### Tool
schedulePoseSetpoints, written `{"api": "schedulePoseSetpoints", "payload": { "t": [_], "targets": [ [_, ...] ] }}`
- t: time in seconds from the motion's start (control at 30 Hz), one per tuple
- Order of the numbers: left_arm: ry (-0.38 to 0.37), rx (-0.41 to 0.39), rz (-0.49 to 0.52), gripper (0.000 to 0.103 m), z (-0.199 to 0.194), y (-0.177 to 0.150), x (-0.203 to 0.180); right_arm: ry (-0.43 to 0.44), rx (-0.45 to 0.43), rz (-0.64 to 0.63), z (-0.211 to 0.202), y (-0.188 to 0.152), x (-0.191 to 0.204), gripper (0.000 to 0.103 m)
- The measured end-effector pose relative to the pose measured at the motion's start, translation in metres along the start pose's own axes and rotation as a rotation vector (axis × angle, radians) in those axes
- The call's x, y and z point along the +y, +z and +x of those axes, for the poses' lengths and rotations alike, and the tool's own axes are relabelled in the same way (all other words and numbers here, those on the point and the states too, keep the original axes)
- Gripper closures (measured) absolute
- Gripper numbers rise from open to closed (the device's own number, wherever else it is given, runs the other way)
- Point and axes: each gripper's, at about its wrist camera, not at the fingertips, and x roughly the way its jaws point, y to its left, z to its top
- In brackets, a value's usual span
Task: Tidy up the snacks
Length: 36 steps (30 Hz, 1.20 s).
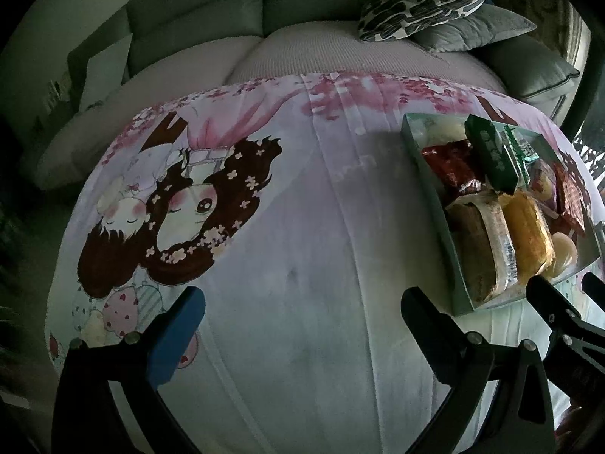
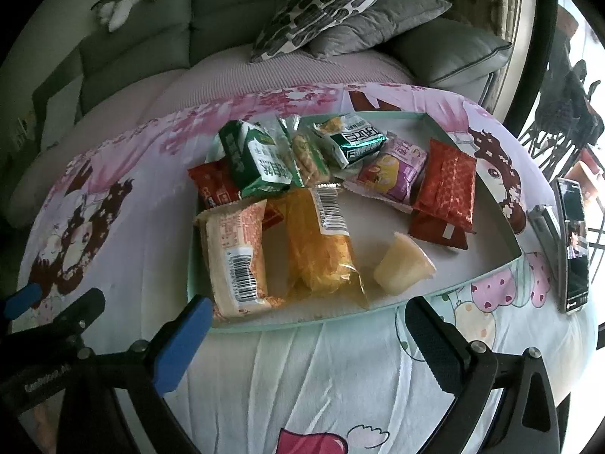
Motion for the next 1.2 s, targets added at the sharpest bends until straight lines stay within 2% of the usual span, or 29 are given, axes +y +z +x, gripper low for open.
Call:
{"api": "schedulePoseSetpoints", "payload": {
  "t": [0.53,1.2],
  "targets": [
    [-0.003,0.022,-0.005,0.0,0.0076,-0.0003,0.0024,0.005,0.005,0.009,0.0023,0.001,-0.0014,0.0],
    [0.004,-0.026,-0.049,0.0,0.001,-0.0005,0.0102,0.0,0.014,0.02,0.0042,0.0,-0.0035,0.0]
  ]
}}
